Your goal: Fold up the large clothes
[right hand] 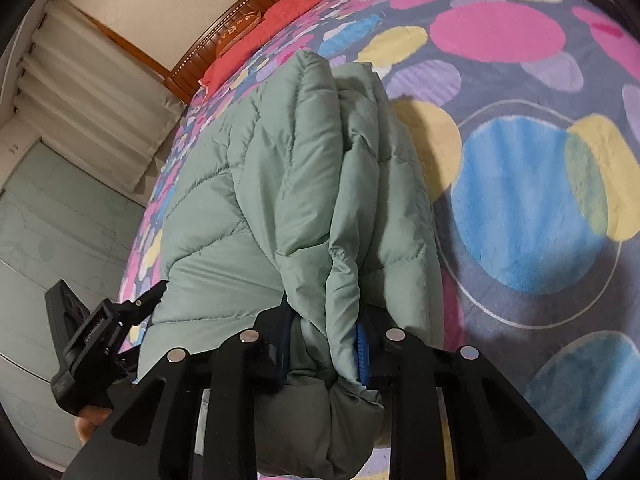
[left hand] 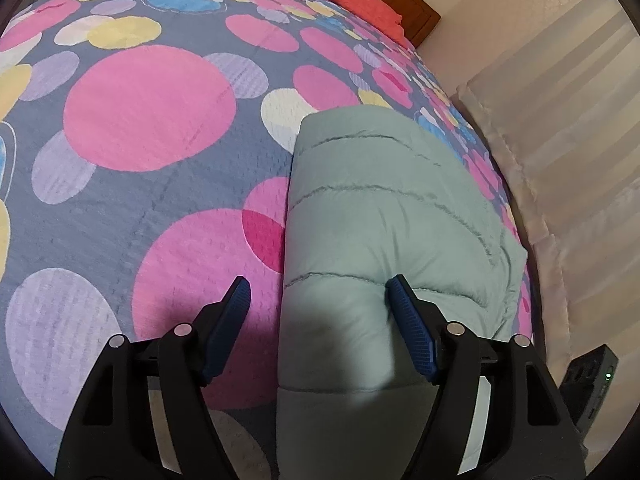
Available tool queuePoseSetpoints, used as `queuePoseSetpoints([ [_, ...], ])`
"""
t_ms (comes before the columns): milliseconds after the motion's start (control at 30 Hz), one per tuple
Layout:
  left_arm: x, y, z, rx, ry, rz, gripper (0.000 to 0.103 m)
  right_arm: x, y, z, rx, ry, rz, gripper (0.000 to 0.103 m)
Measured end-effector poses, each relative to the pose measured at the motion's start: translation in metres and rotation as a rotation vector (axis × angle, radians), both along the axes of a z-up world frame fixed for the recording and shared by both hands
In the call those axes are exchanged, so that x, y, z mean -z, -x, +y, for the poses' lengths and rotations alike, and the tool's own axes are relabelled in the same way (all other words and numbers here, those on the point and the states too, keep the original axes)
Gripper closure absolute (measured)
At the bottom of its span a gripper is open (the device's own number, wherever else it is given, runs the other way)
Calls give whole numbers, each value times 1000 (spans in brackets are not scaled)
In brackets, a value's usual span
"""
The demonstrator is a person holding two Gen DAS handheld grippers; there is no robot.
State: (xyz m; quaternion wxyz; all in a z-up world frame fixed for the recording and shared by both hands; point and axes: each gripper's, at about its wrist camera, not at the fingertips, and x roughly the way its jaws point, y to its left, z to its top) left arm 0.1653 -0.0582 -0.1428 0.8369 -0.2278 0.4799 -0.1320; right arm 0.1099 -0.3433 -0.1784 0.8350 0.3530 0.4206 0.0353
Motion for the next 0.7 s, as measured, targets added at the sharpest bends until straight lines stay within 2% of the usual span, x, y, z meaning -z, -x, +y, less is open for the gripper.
queuePoseSetpoints([
  [133, 3, -2, -2, 13, -7, -2, 28, -2, 2, -4, -9, -23, -4, 72],
  [333, 0, -1, 3, 17, 4, -4, 28, -17, 1, -9, -5, 3, -7, 57],
  [400, -2, -2, 4, 17, 7, -4, 28, -18, -1, -10, 2, 16, -7, 60],
  [433, -4, -2, 4, 17, 8, -8, 28, -19, -2, -9, 4, 35, -6, 64],
  [467, -5, -2, 4, 18, 7, -14, 28, -20, -4, -7, -4, 64, -5, 73],
  [500, -5, -3, 2, 23, 6, -16, 28, -20, -4, -6, -3, 82, -4, 75],
  [700, -2, -3, -7, 42, 6, -14, 28, -12, -6, -12, 11, 66, 7, 76],
])
